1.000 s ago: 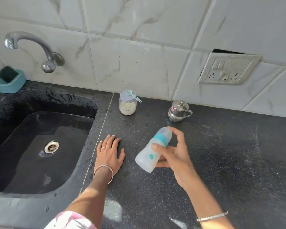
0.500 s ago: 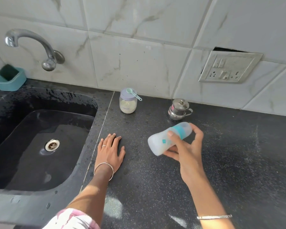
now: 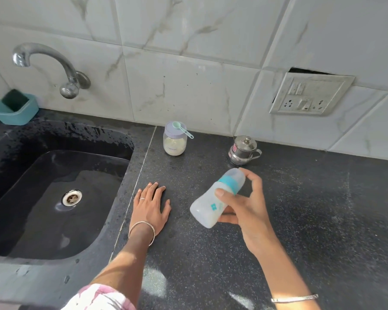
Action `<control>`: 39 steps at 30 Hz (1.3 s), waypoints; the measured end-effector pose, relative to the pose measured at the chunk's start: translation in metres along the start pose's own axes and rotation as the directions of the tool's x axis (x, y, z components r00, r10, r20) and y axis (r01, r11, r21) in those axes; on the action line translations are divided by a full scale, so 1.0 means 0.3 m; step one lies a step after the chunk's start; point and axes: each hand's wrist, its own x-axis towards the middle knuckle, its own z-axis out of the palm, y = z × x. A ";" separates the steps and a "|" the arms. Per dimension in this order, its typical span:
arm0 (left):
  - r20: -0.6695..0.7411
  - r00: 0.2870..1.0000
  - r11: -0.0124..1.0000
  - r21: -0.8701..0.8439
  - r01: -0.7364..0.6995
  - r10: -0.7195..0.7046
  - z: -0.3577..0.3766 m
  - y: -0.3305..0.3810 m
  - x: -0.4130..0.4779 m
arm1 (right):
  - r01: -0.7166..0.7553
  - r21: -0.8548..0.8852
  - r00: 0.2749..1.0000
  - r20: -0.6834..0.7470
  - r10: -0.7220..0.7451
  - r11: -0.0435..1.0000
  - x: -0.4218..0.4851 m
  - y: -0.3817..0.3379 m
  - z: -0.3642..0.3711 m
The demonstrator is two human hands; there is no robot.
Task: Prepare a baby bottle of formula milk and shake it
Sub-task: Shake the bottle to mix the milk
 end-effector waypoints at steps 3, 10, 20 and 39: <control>-0.001 1.000 1.000 -0.002 -0.003 0.003 -0.002 0.003 0.000 | 0.058 0.103 0.990 -0.137 -0.044 0.993 0.008 -0.001 -0.001; -0.004 1.000 1.000 0.001 -0.001 0.001 -0.004 0.003 0.000 | 0.022 0.095 0.996 -0.085 -0.014 0.995 0.001 0.022 0.038; -0.011 1.000 0.999 -0.034 -0.005 0.004 -0.002 0.005 -0.002 | 0.030 0.089 0.995 -0.097 -0.021 0.996 0.002 0.014 0.023; -0.006 1.000 1.000 -0.015 -0.004 0.004 0.001 -0.003 0.001 | -0.021 -0.028 1.000 0.012 0.022 0.999 -0.021 0.043 0.044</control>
